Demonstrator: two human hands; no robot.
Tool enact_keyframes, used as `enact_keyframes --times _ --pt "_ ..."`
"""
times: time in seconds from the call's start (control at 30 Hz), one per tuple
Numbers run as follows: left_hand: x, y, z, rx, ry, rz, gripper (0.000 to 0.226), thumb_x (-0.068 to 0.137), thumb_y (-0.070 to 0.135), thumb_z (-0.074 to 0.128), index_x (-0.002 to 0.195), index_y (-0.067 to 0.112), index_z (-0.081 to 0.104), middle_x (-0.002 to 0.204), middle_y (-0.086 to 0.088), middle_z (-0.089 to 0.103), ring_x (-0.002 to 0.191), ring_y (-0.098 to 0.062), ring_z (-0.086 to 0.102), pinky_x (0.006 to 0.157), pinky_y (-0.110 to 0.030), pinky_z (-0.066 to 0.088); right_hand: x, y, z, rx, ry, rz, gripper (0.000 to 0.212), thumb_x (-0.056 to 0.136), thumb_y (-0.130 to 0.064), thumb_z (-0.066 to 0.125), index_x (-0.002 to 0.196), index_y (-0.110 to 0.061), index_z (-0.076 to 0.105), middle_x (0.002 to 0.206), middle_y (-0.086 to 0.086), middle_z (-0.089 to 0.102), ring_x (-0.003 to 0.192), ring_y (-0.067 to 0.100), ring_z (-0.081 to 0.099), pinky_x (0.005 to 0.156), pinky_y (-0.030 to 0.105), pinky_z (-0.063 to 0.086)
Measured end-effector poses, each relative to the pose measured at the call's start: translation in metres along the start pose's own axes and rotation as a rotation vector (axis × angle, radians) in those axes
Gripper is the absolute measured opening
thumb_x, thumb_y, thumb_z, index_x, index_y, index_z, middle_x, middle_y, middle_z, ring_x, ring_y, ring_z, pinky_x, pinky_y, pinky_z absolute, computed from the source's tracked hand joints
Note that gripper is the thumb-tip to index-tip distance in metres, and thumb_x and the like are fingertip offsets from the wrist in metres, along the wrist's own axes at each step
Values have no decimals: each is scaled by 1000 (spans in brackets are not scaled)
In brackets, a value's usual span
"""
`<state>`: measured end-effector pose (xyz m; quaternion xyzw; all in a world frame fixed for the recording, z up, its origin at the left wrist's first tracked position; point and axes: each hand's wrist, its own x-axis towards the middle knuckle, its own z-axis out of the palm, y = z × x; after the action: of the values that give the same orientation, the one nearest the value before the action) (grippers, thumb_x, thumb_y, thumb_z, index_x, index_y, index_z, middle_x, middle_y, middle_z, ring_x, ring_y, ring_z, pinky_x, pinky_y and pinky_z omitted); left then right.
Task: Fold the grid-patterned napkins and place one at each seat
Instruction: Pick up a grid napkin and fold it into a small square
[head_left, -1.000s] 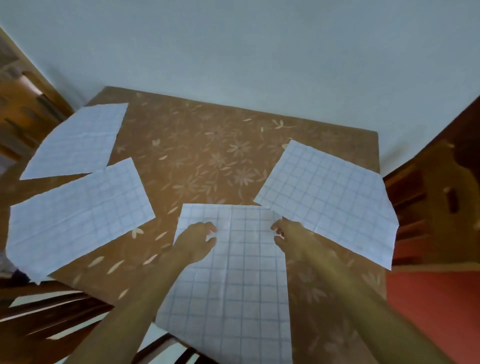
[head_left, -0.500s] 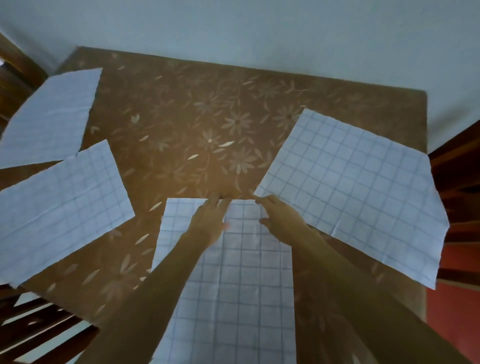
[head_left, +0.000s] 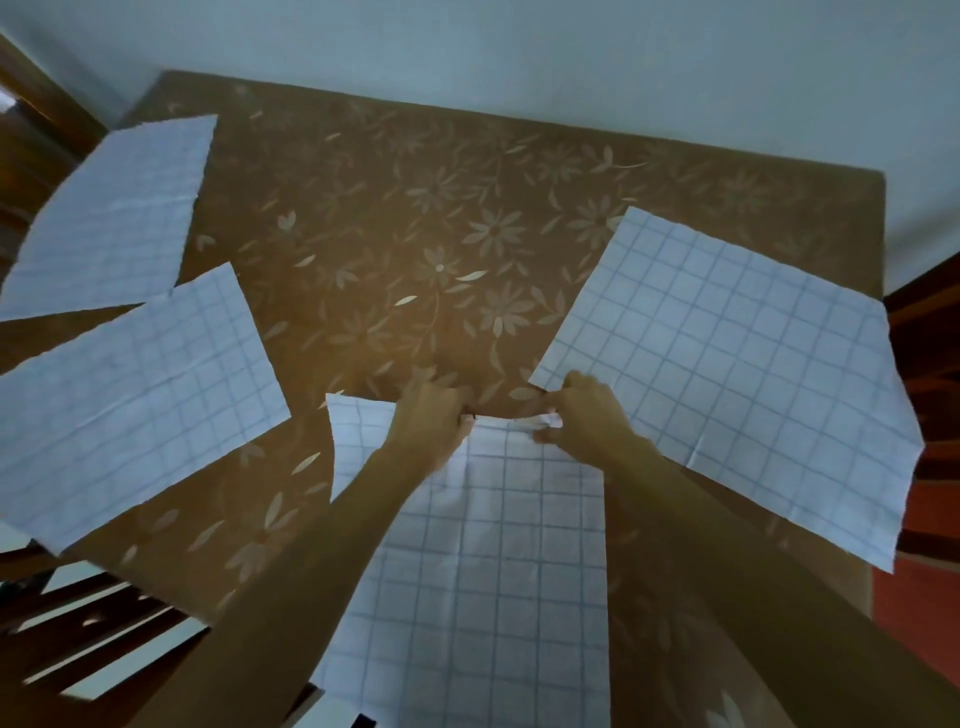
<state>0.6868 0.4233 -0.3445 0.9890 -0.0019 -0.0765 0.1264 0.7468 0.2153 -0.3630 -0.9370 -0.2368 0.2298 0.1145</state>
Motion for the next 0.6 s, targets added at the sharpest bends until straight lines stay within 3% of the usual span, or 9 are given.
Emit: enact_keyframes --times 0.1,0.2,0.27,0.37,0.6 --pt "-13 -13 -24 51 20 22 32 90 28 69 120 16 71 116 -10 67 110 -34 55 95 -42 46 -9 -6 -13 -20 33 -9 41 88 -49 67 122 -27 69 115 10 59 110 31 52 94 38 38" --pt "-35 -26 -49 -14 16 -28 35 95 27 64 126 11 64 122 -12 63 111 -35 59 90 -42 49 -22 -17 -33 84 32 8 38 89 -49 67 111 -19 70 108 6 65 107 28 58 95 39 40" --pt "-52 -34 -66 -55 16 -82 32 97 26 62 124 8 62 121 -13 65 109 -36 61 87 -41 49 -35 -26 -47 182 81 38 33 86 -46 71 101 -16 70 97 2 68 100 25 62 94 38 46" --pt "-77 -41 -97 -80 34 -130 27 99 30 59 114 7 62 109 -14 69 100 -35 64 78 -40 48 -60 -41 -69 255 166 35 25 85 -35 77 97 -13 71 97 4 71 95 24 66 88 41 53" --pt "-141 -29 -169 -92 214 -20 17 97 28 63 96 12 59 91 -8 69 86 -29 64 60 -30 34 -129 -76 -126 276 329 -58 18 85 -25 78 92 -12 68 94 6 71 92 23 65 84 43 55"
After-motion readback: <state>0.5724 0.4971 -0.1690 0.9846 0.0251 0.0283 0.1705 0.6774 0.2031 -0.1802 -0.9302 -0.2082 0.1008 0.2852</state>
